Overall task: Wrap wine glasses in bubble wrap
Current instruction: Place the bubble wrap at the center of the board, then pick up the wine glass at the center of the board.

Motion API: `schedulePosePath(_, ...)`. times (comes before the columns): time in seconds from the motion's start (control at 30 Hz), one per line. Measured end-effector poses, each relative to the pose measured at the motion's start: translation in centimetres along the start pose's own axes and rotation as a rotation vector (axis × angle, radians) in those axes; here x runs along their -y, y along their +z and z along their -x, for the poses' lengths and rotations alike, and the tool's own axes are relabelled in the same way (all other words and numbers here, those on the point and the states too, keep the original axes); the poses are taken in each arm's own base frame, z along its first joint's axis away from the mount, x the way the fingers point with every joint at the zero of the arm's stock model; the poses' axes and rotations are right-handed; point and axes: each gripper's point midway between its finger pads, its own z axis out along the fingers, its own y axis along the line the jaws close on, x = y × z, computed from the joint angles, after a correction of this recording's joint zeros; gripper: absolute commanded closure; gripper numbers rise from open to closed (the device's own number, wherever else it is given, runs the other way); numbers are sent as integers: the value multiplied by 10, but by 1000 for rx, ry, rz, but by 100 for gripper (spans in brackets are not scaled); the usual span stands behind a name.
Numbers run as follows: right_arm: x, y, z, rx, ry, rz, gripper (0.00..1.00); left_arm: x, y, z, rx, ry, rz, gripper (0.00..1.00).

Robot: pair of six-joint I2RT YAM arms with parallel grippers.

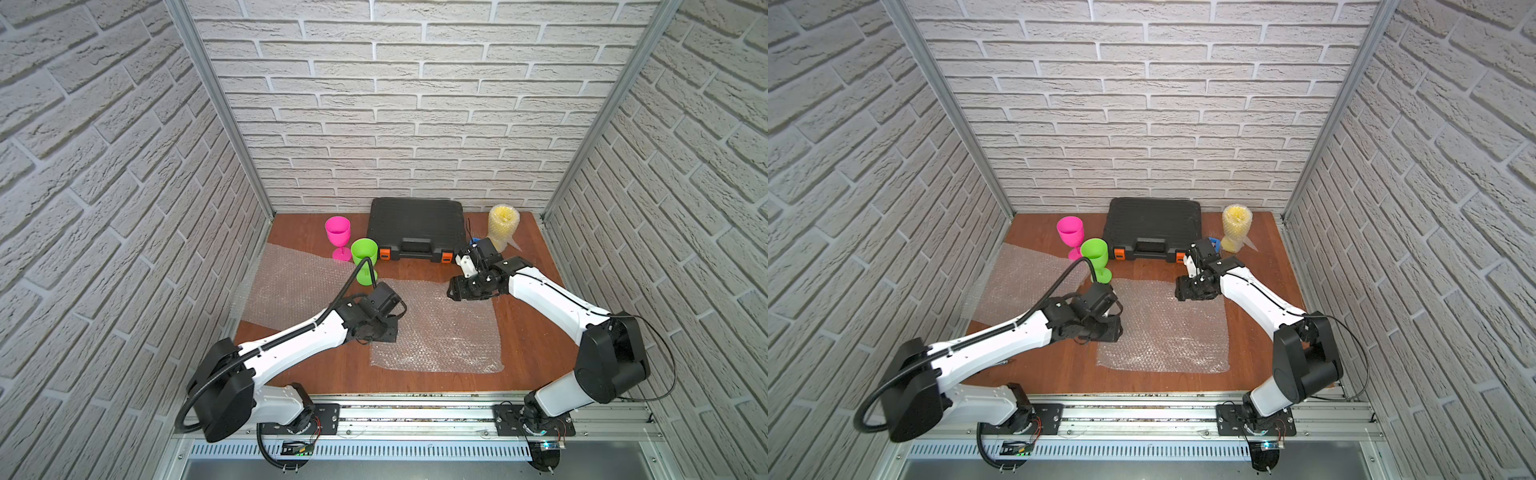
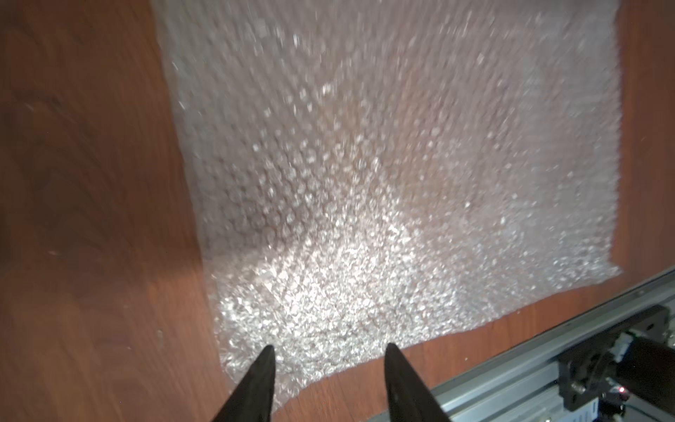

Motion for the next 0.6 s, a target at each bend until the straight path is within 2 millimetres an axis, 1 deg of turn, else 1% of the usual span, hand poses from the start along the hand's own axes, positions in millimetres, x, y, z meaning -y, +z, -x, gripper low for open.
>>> schedulePosePath(0.07, -17, -4, 9, 45, -49, 46, 0, -10, -16, 16, 76, -9, 5, 46)
schedulePosePath(0.1, -26, -5, 14, 66, -71, 73, 0, -16, -25, 25, 121, -14, 11, 43)
schedulePosePath(0.13, -33, -6, 18, 81, -87, 95, 0, -21, -33, 32, 159, -19, 19, 38)
schedulePosePath(0.2, -51, -7, 29, 120, -129, 148, 0, -32, -56, 48, 263, -27, 25, 25)
schedulePosePath(0.3, -75, -5, 44, 188, -209, 203, 1, -47, -93, 64, 425, -29, 18, 14)
schedulePosePath(0.33, -83, -5, 47, 208, -239, 218, 1, -52, -104, 67, 471, -29, 20, 12)
schedulePosePath(0.4, -106, -2, 55, 267, -324, 260, 2, -64, -126, 72, 561, -30, 27, 7)
schedulePosePath(0.47, -124, 1, 65, 331, -394, 294, 3, -74, -140, 73, 618, -32, 44, 4)
schedulePosePath(0.6, -159, 13, 88, 477, -525, 366, 4, -90, -160, 70, 701, -25, 73, 4)
